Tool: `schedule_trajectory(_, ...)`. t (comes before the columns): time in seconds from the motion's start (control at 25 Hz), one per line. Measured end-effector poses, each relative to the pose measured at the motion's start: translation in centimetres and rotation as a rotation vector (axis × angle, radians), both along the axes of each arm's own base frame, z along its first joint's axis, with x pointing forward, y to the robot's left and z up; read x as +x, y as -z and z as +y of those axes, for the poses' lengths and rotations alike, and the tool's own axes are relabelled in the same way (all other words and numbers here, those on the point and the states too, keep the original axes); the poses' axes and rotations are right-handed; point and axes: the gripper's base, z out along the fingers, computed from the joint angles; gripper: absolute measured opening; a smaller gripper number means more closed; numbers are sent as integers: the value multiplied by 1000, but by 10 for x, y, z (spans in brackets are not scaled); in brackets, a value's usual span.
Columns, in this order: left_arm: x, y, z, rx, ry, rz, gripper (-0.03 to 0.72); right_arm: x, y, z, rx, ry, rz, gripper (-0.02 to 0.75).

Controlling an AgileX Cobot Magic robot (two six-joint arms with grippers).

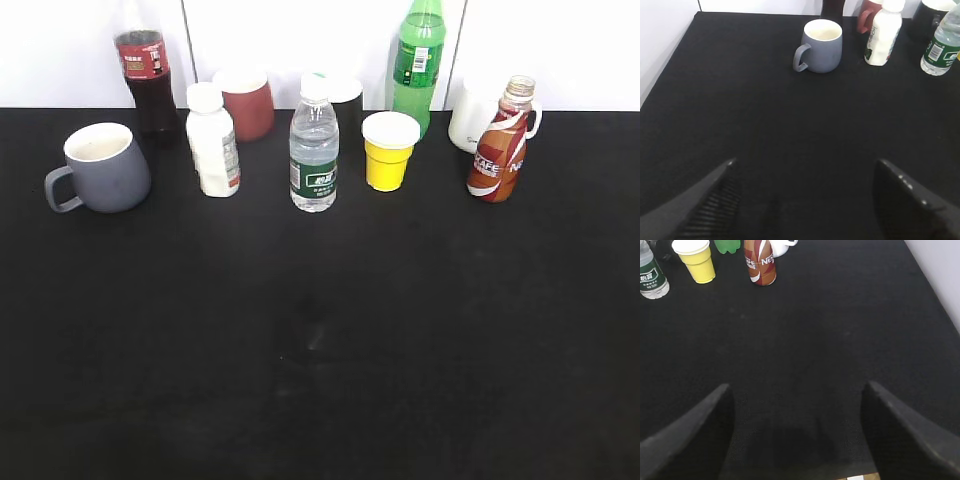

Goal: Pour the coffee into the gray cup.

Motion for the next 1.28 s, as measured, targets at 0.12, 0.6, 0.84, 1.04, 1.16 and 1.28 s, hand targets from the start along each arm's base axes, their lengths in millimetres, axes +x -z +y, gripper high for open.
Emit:
schedule_trajectory(0.12, 0, 0, 0, 0, 0, 0, 623, 0, 0, 0, 0, 0, 0, 587)
schedule_trajectory(0.6, 0, -1, 0, -4, 2, -7, 545, 0, 0, 0, 0, 0, 0, 587)
schedule_trajectory(0.84, 17, -37, 1, 1, -11, -394, 543, 0, 0, 0, 0, 0, 0, 587)
schedule_trajectory(1.04, 94, -20, -1, -54, -20, -475, 543, 0, 0, 0, 0, 0, 0, 587)
schedule_trajectory(1.16, 146, -1, -1, -58, -38, -382, 543, 0, 0, 0, 0, 0, 0, 587)
schedule_trajectory(1.28, 201, 39, -1, -43, -54, -253, 543, 0, 0, 0, 0, 0, 0, 587)
